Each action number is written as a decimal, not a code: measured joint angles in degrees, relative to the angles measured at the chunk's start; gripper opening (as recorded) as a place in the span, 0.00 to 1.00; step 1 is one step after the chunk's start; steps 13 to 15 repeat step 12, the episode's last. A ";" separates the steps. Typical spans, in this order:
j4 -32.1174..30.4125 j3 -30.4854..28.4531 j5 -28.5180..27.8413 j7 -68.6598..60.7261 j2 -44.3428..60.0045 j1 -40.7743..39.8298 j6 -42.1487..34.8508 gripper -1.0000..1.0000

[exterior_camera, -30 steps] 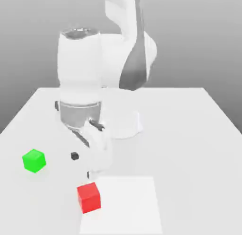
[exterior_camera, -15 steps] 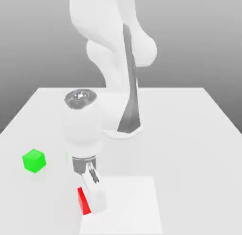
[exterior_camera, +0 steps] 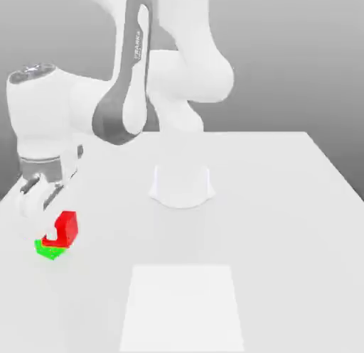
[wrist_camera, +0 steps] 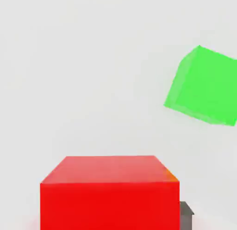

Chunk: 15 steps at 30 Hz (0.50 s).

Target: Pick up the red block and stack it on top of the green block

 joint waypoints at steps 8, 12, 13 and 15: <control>-1.40 -2.59 4.27 0.26 7.85 -4.26 9.17 0.00; -1.32 -2.04 5.41 -0.54 9.72 -4.55 10.93 1.00; -1.32 -2.04 5.41 -0.54 9.72 -4.55 10.93 1.00; -1.32 -2.04 5.41 -0.54 9.72 -4.55 10.93 1.00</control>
